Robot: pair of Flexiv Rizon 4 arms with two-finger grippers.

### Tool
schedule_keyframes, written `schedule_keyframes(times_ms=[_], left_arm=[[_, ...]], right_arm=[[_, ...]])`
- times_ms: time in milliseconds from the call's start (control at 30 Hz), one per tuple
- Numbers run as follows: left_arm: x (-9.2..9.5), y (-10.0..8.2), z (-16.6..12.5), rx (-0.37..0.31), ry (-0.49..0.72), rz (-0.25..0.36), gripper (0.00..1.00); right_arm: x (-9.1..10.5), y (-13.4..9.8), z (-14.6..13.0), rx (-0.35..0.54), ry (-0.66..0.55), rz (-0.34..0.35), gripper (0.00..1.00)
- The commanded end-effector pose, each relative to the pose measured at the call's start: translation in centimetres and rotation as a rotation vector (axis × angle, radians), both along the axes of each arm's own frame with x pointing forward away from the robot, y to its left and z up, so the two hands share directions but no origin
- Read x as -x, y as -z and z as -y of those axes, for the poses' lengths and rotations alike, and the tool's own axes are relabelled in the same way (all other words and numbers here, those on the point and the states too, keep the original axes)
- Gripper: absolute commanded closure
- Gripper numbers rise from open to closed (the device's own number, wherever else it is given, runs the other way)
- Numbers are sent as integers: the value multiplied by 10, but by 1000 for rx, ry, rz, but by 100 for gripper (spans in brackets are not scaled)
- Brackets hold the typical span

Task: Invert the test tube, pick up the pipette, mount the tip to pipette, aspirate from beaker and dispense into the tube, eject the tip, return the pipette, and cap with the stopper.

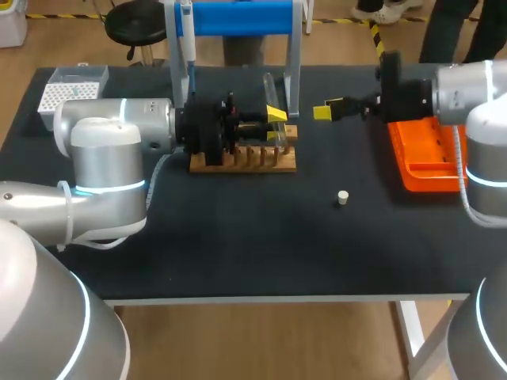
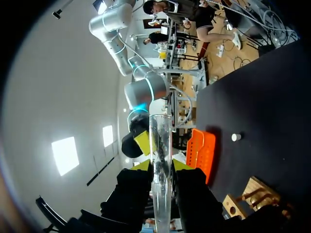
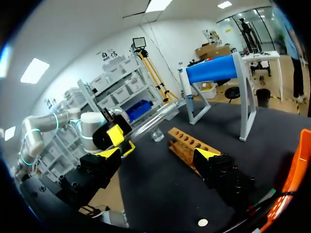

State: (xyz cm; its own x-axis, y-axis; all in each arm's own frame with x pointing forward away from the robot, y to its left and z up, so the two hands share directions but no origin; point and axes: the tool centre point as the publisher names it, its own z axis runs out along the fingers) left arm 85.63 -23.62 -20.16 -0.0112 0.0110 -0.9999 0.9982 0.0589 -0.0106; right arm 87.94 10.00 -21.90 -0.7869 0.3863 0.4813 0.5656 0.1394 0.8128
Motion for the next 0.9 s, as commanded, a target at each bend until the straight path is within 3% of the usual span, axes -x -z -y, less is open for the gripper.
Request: schedule_keyframes(times_ms=[33, 333, 600, 900], left_arm=[[0, 0, 1, -1, -3, 2, 100], [0, 0, 1, -1, -3, 2, 100], [0, 0, 1, -1, -3, 2, 100], [0, 0, 1, -1, -3, 2, 100]], right_arm=[[8, 6, -2, 57, 69, 53, 0], [5, 18, -10, 156, 86, 193, 0], [-6, 35, -9, 166, 81, 237, 0], [-21, 54, -14, 226, 53, 339, 0]])
